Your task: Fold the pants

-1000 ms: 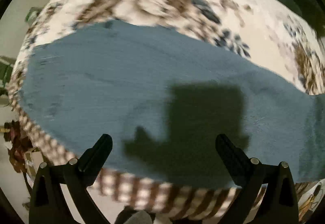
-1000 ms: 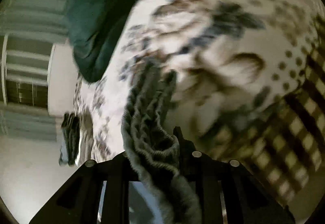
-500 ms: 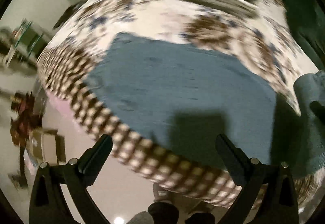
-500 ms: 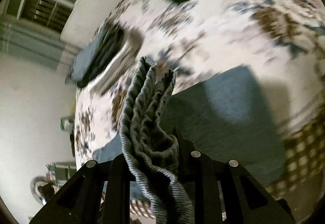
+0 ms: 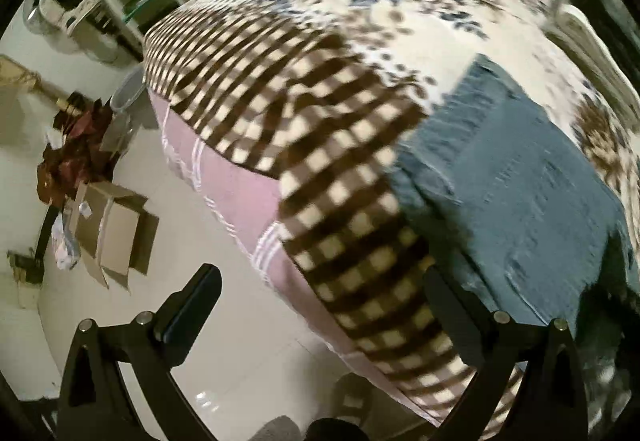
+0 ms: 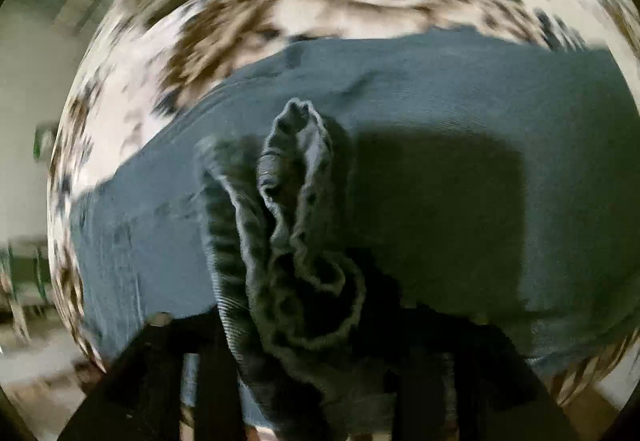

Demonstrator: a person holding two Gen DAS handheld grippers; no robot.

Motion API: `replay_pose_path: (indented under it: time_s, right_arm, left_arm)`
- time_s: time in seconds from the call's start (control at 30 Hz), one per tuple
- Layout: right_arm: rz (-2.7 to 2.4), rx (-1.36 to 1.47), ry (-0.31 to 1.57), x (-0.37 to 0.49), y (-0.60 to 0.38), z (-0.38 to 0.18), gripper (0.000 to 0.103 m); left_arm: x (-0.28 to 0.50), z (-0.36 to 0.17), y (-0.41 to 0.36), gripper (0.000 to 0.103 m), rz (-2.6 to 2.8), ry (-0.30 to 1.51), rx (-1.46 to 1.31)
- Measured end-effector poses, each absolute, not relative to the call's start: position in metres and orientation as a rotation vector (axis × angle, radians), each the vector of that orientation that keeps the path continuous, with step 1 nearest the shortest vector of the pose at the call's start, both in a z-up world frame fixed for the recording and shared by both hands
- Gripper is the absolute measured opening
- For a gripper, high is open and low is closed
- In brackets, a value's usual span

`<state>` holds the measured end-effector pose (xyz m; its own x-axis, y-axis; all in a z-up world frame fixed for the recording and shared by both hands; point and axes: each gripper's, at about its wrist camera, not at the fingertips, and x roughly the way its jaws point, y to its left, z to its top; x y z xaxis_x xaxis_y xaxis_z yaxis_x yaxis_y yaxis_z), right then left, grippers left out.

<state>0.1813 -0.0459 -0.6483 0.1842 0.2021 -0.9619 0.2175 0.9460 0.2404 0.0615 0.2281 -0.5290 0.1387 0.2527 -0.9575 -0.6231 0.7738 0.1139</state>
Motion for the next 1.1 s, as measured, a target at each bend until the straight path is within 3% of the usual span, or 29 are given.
replay_pose_path:
  time_s: [0.23, 0.43, 0.47, 0.53, 0.6, 0.7, 0.83, 0.87, 0.9, 0.93, 1.07, 1.1]
  right_arm:
    - [-0.095, -0.031, 1.404, 0.161, -0.017, -0.629, 0.055]
    - [-0.076, 0.042, 1.440, 0.152, -0.006, -0.649, 0.055]
    - [-0.068, 0.052, 1.418, 0.152, -0.007, -0.648, 0.051]
    - [-0.101, 0.068, 1.387, 0.151, -0.012, -0.649, 0.026]
    - [-0.128, 0.084, 1.377, 0.151, -0.014, -0.649, 0.021]
    - [-0.135, 0.129, 1.377, 0.152, -0.010, -0.643, 0.021]
    - [-0.092, 0.225, 1.436, 0.166, -0.024, -0.648, 0.033]
    - [-0.045, 0.284, 1.447, 0.167, -0.032, -0.645, 0.039]
    - [-0.012, 0.331, 1.452, 0.168, -0.041, -0.642, 0.053]
    - [0.008, 0.371, 1.455, 0.168, -0.049, -0.639, 0.057]
    - [0.026, 0.453, 1.454, 0.164, -0.085, -0.624, 0.063]
    - [0.022, 0.457, 1.456, 0.165, -0.092, -0.622, 0.064]
  left_arm:
    - [0.062, -0.536, 0.226, 0.103, 0.647, 1.292, -0.364]
    - [0.069, -0.541, 0.215, 0.103, 0.615, 1.305, -0.338]
    - [0.070, -0.542, 0.215, 0.103, 0.613, 1.309, -0.341]
    - [0.070, -0.543, 0.215, 0.103, 0.615, 1.309, -0.344]
    - [0.070, -0.543, 0.216, 0.103, 0.610, 1.305, -0.345]
    - [0.072, -0.543, 0.218, 0.103, 0.600, 1.289, -0.376]
    - [0.081, -0.547, 0.222, 0.103, 0.570, 1.276, -0.462]
    - [0.084, -0.547, 0.224, 0.103, 0.561, 1.266, -0.490]
    - [0.087, -0.547, 0.225, 0.103, 0.557, 1.258, -0.510]
    - [0.091, -0.548, 0.226, 0.103, 0.551, 1.246, -0.541]
    - [0.103, -0.559, 0.240, 0.102, 0.506, 1.179, -0.742]
    - [0.105, -0.563, 0.244, 0.095, 0.499, 1.158, -0.784]
